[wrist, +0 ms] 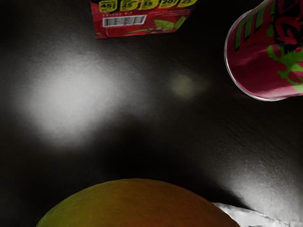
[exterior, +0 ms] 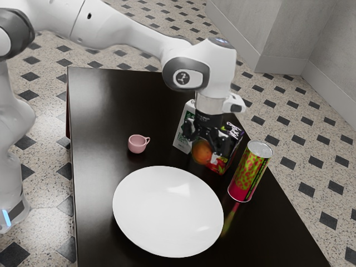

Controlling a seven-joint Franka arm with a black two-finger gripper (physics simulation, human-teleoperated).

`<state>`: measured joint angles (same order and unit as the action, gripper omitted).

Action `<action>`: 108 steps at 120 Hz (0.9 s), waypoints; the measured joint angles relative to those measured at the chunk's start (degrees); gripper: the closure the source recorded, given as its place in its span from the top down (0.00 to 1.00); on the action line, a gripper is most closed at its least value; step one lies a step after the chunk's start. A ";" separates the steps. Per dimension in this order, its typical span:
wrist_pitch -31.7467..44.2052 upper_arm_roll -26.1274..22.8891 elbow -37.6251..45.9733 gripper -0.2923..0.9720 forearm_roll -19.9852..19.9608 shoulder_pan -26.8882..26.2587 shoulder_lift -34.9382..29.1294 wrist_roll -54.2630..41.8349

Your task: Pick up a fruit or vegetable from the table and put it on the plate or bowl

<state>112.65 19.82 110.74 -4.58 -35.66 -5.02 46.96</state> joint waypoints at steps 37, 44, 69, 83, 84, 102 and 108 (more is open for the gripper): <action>-4.44 -0.06 -0.18 0.52 0.87 -5.13 -2.07 -0.12; -4.91 -0.10 -0.21 0.52 0.90 -5.82 -2.11 -0.15; -5.86 0.26 -0.16 0.56 0.92 -7.10 -2.15 -0.22; -6.03 0.25 -0.20 0.69 0.71 -7.09 -2.16 -0.34; -6.03 0.25 -0.20 0.69 0.69 -7.10 -2.16 -0.35; -6.09 0.17 -0.26 0.74 0.59 -7.10 -2.23 -0.52; -6.10 0.15 -0.27 0.75 0.57 -7.11 -2.24 -0.56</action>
<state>106.55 19.97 110.47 -4.01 -42.77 -7.26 46.39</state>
